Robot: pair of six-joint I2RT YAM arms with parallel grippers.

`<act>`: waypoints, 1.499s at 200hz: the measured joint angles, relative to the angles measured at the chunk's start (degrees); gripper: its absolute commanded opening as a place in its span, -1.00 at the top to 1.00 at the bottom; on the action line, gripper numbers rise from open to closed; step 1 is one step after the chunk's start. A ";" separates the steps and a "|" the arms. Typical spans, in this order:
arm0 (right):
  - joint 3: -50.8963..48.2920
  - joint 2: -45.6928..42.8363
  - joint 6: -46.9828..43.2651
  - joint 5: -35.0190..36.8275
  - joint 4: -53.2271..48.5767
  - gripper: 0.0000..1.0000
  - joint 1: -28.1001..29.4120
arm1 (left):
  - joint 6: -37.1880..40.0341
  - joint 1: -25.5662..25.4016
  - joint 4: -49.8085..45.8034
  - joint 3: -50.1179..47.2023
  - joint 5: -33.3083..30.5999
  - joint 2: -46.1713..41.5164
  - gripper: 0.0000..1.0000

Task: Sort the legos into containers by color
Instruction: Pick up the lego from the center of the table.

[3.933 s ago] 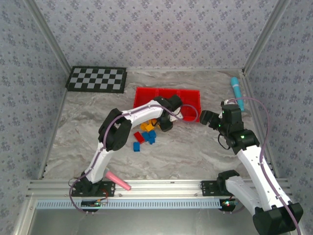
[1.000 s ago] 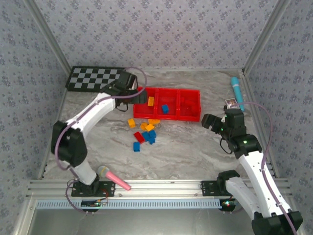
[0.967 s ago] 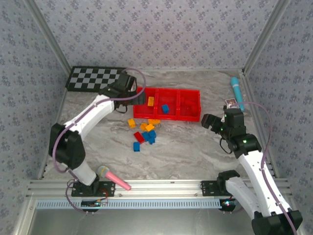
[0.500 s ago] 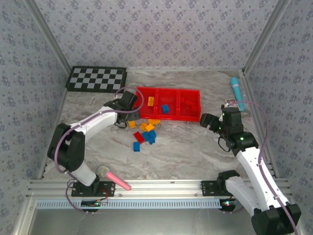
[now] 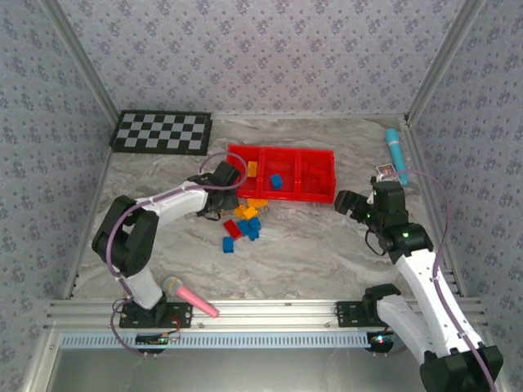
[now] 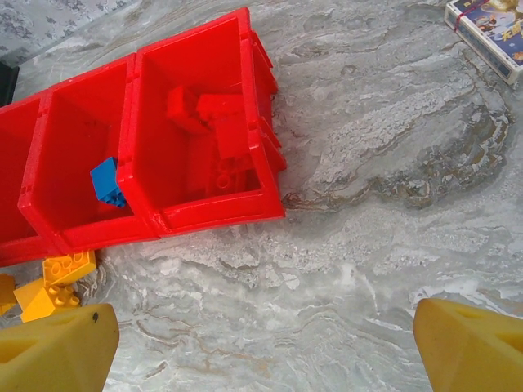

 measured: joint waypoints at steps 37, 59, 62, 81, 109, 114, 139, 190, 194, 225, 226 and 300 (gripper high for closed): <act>-0.07 -0.11 0.00 -0.20 -0.09 -0.90 -0.11 | 0.04 1.27 1.46 -0.04 0.79 1.53 -0.33; -0.07 -0.48 0.00 -0.35 -0.11 -0.90 -0.26 | 0.22 2.27 2.14 -0.07 1.36 2.29 -0.26; -0.07 -0.57 -0.02 -0.37 -0.13 -0.90 -0.26 | 0.20 2.38 2.27 -0.07 1.38 2.40 -0.24; -0.07 -0.98 -0.02 -0.39 -0.15 -0.90 -0.37 | 0.39 3.02 3.17 -0.17 1.99 2.95 -0.16; -0.07 -1.22 0.00 -0.39 -0.22 -0.90 -0.37 | 0.55 3.54 4.72 -0.42 3.32 3.45 -0.10; -0.07 -1.22 0.00 -0.39 -0.26 -0.90 -0.37 | 0.59 3.69 4.92 -0.55 3.56 3.48 -0.09; -0.09 -1.22 0.00 -0.39 -0.50 -0.90 -0.48 | 0.72 3.78 6.05 -1.31 4.46 3.50 0.04; -0.11 -1.22 -0.02 -0.37 -0.55 -0.89 -0.63 | 0.33 4.37 7.69 -2.23 5.09 3.48 0.39; -0.11 -1.22 -0.02 -0.37 -0.57 -0.89 -0.63 | 0.48 4.46 7.80 -2.25 5.20 3.48 0.41; -0.11 -1.25 0.00 -0.37 -0.57 -0.89 -0.63 | 0.46 4.48 8.85 -3.28 5.55 2.58 0.55; -0.11 -1.25 0.00 -0.37 -0.57 -0.89 -0.63 | 0.46 4.48 8.85 -3.32 5.60 2.56 0.55; -0.11 -1.44 0.00 -0.33 -0.52 -0.89 -0.74 | 6.95 2.36 5.05 0.33 3.82 -8.35 0.57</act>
